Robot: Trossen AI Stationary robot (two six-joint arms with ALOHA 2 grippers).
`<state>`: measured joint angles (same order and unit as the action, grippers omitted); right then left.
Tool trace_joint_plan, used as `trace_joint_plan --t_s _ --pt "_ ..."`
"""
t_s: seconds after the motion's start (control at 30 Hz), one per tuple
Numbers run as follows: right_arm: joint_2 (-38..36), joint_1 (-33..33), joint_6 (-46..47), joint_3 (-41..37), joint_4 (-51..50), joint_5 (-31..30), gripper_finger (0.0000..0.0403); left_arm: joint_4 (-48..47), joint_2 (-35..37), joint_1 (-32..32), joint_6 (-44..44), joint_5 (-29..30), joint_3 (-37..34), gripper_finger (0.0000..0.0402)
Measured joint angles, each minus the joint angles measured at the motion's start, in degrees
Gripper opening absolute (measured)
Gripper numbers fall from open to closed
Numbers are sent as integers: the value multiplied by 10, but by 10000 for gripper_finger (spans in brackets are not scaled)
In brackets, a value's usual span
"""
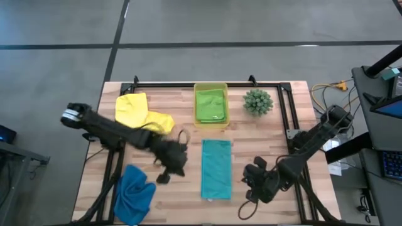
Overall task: Fold microfiber towels
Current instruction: Fold the light blue microfiber cloth
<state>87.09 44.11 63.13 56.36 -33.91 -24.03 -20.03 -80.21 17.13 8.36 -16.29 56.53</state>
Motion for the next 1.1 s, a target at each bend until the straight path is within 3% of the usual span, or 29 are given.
trace_joint_plan --t_s 0.23,0.3,0.37,0.43,0.57,0.8,0.93,1.1 --pt "4 53 85 -60 75 -2 9 87 72 214 303 519 -87 0" --pt "4 66 83 -83 117 -10 9 156 70 260 357 606 -123 0" --pt "9 74 69 -105 176 -19 9 236 52 294 334 645 -155 0" --pt "12 78 52 -129 204 -20 9 293 16 309 259 647 -168 0" --pt "19 78 26 -155 226 -21 9 322 -73 304 116 628 -155 0" --pt "19 77 -12 -168 230 -21 9 326 -178 262 79 513 -83 0" --pt "19 77 -46 -167 248 -21 9 327 -215 240 -14 426 -35 4" --pt "19 77 -70 -168 259 -21 9 304 -269 212 -102 363 23 48"
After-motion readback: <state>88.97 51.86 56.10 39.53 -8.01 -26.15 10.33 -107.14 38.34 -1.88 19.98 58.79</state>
